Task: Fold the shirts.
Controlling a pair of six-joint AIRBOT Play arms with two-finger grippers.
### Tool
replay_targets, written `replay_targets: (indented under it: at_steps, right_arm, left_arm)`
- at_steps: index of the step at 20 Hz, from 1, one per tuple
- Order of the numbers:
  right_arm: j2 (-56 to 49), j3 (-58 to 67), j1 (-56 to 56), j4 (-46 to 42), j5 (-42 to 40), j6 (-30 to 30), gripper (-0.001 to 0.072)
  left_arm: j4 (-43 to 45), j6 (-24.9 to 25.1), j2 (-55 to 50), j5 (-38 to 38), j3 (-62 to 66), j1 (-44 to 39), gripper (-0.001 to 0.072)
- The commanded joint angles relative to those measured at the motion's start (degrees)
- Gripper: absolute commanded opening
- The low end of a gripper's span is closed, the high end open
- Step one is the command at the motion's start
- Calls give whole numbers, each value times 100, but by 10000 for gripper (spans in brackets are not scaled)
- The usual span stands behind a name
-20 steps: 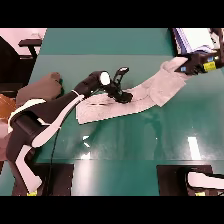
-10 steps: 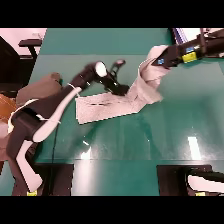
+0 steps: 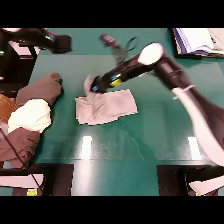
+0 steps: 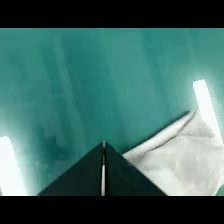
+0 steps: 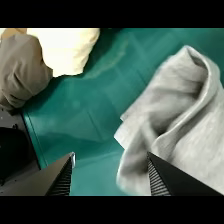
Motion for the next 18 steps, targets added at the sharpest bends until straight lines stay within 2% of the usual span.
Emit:
replay_targets:
  at_steps: [1,4,9,10,11,14,18]
  right_arm:
    - [-710,584,538,-470,262,-140,532]
    - [-525,289,2,-1029,981,9,531]
    - [387,-1725,-1888,-1045,752,348,536]
    - [501,-2092,-2260,-994,664,352,631]
    - [533,-2391,-2627,-872,629,354,669]
    - [234,-2855,-3287,-109,522,247,643]
    - [-343,-2861,-3130,769,302,-114,624]
  left_arm:
    - [205,24,476,-155,9,389,20]
    - [227,166,516,-341,9,387,20]
    - [179,164,516,-455,-24,345,20]
    - [179,168,509,-450,-46,308,20]
    - [179,170,490,-450,-46,234,20]
    - [177,297,398,-352,-46,-57,20]
    - [52,304,326,-243,-46,-225,20]
